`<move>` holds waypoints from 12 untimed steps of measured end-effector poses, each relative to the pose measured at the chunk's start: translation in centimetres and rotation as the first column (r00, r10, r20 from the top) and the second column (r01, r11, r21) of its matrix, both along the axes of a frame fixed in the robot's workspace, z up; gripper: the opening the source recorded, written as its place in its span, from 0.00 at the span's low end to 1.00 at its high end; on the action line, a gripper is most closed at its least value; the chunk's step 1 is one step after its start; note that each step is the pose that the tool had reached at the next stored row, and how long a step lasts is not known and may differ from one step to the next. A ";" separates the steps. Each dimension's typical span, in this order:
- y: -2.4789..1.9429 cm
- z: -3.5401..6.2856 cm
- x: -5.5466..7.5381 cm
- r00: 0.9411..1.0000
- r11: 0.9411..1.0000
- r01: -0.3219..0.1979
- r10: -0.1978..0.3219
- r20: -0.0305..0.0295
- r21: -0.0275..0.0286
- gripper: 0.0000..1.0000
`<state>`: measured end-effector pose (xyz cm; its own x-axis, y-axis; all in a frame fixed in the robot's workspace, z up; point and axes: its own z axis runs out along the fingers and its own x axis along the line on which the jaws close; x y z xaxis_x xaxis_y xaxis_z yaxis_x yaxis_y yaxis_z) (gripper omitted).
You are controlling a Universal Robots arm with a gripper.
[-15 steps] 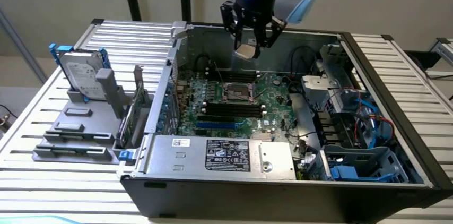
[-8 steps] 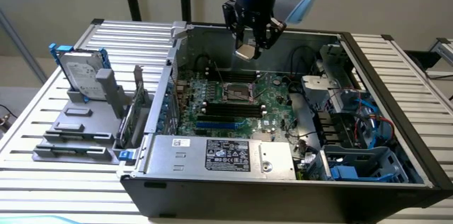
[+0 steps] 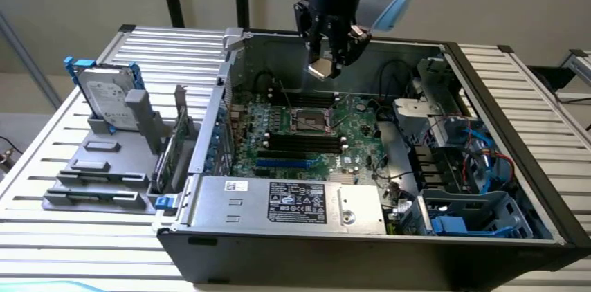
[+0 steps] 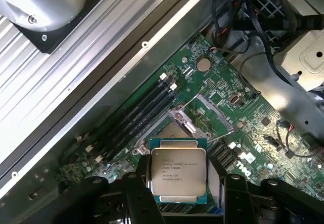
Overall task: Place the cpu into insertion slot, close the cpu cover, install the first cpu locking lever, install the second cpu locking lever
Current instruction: 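Place the cpu into insertion slot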
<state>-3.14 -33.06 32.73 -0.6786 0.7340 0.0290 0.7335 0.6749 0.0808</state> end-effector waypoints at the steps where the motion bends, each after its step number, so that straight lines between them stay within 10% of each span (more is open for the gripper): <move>1: 0.00 0.00 0.0 1.000 1.000 0.018 -0.018 0.000 0.000 0.55; 12: 0.00 -0.10 0.0 0.977 0.977 0.215 -0.215 0.000 0.000 0.55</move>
<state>-3.14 -33.06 32.63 -0.5051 0.8626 0.0290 0.8613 0.5016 0.0808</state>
